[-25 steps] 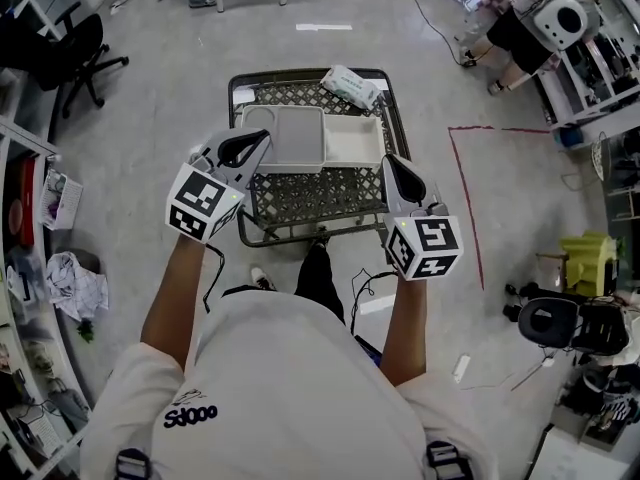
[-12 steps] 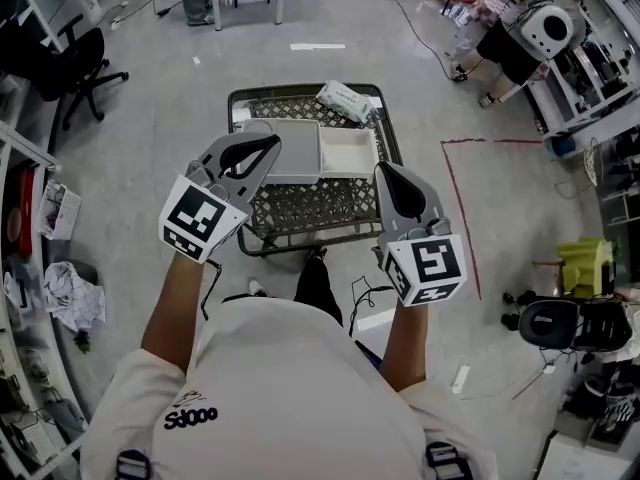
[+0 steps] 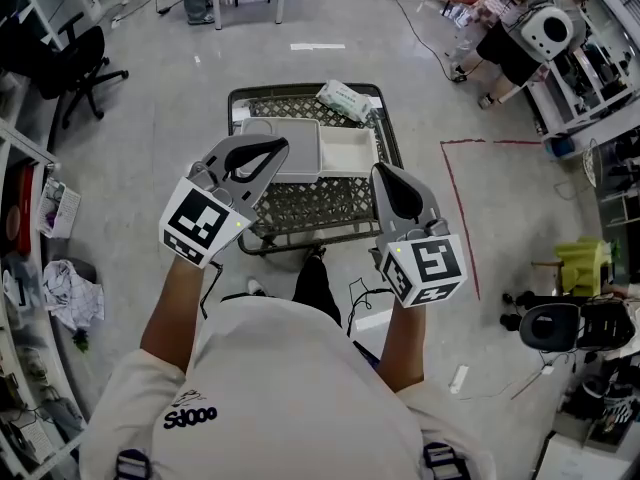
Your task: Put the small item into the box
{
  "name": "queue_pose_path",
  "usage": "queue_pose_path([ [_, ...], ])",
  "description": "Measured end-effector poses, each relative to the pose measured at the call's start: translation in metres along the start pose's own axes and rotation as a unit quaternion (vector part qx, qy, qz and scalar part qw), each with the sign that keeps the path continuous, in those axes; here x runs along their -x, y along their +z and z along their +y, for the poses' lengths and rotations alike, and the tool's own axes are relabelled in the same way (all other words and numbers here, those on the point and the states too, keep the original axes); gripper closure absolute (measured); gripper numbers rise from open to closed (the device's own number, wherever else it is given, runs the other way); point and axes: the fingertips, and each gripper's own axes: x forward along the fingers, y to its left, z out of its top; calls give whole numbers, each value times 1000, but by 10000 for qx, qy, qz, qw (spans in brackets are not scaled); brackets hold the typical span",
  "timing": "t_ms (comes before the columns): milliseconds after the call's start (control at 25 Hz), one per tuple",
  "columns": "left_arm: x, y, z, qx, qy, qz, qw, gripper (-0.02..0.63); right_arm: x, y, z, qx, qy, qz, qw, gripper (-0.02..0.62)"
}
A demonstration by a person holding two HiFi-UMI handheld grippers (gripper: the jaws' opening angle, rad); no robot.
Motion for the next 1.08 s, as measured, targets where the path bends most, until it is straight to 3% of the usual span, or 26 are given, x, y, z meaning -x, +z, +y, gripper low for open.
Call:
queue_pose_path([
  [1080,5,-25,4,70,27,272,9996,600,-16,-10,16,92,175,116,9997,584],
])
